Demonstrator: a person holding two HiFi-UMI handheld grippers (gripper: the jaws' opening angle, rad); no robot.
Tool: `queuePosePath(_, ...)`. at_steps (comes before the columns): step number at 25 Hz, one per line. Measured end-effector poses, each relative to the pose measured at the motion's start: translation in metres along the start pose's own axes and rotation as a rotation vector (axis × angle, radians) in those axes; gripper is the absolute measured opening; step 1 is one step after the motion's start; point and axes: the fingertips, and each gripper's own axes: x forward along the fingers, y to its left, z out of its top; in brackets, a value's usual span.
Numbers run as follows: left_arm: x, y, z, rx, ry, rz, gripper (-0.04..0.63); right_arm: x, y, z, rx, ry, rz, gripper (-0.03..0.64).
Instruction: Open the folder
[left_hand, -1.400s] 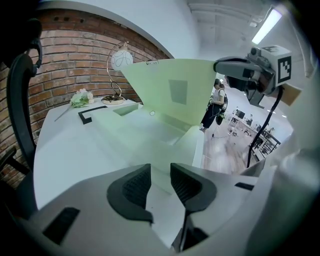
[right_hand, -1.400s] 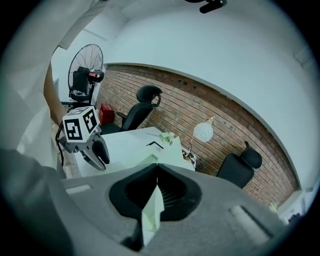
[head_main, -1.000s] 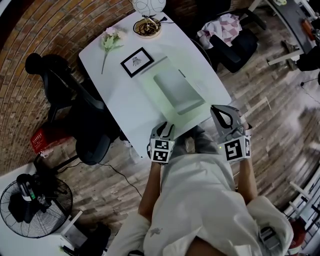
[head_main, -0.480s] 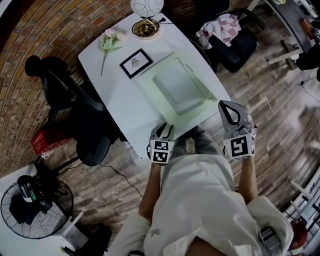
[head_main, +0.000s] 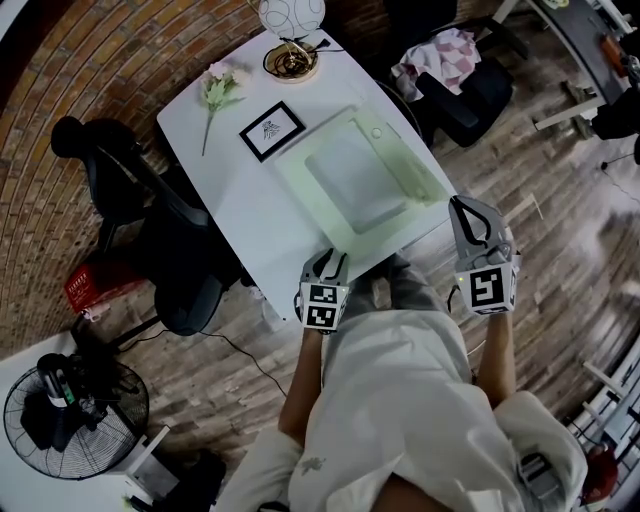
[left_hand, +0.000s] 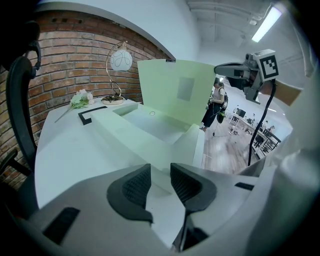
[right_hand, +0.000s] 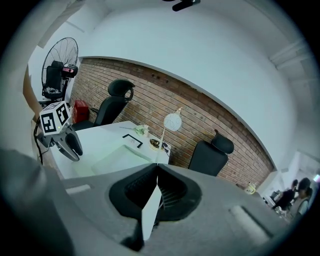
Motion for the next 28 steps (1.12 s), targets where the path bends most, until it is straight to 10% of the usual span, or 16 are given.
queuePosePath(28, 0.0017, -0.0004, 0.0009, 0.007, 0.001, -0.004, 0.124, 0.0010, -0.0117, -0.0090, 0.014, 0.023, -0.035, 0.009)
